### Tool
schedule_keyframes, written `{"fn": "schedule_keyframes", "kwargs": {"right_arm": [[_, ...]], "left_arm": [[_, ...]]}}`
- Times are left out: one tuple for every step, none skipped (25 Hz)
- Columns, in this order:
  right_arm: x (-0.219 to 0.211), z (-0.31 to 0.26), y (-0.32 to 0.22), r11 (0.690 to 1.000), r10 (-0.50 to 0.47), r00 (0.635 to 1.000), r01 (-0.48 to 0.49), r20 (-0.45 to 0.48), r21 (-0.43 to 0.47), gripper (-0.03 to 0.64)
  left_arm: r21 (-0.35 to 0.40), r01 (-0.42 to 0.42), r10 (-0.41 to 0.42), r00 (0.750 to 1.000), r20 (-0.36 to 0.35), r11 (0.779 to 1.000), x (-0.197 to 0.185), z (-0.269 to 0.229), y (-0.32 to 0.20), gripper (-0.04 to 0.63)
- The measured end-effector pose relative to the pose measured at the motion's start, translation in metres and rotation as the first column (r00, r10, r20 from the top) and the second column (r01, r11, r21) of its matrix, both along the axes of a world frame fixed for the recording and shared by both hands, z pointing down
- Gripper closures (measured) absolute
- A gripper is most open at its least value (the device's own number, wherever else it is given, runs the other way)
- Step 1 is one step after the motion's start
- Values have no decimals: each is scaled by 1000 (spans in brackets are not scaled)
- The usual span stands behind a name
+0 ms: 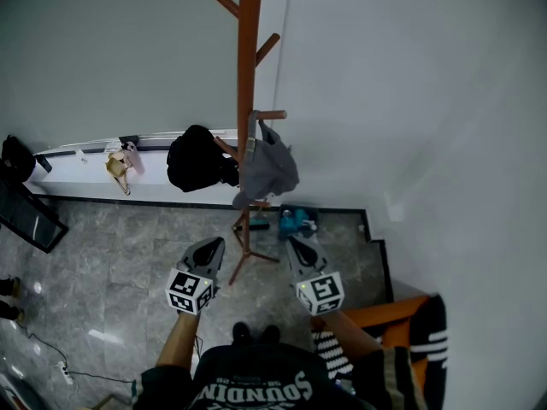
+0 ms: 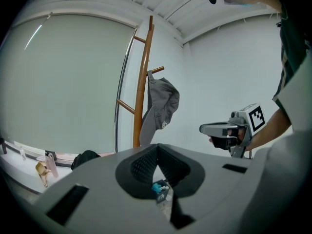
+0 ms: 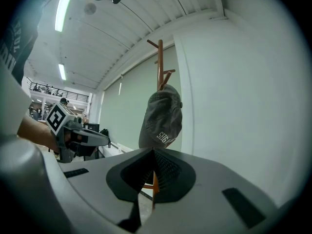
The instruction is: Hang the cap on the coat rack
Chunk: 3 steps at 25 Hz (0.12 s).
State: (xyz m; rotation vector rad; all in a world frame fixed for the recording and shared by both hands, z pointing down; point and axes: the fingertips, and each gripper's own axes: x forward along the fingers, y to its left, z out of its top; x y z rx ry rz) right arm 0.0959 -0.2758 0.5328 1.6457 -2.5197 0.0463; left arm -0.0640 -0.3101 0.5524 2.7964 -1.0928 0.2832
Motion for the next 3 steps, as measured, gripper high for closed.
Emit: {"fn": "schedule_keyframes", "kwargs": {"right_arm": [[0,0,-1,1000,0,1000,0,-1,-1,620],[1,0,-1,1000,1,1000,-1,-1,0,620],[1,1,-2,1000,2,1000,-2,-2,0,620]], "left_arm": [[0,0,0,1000,0,1000,0,0,-1,595],[1,0,0,1000,-1,1000,0,0,-1,595],[1,0,0,1000,-1,1000,1,-1,-2,594]]}}
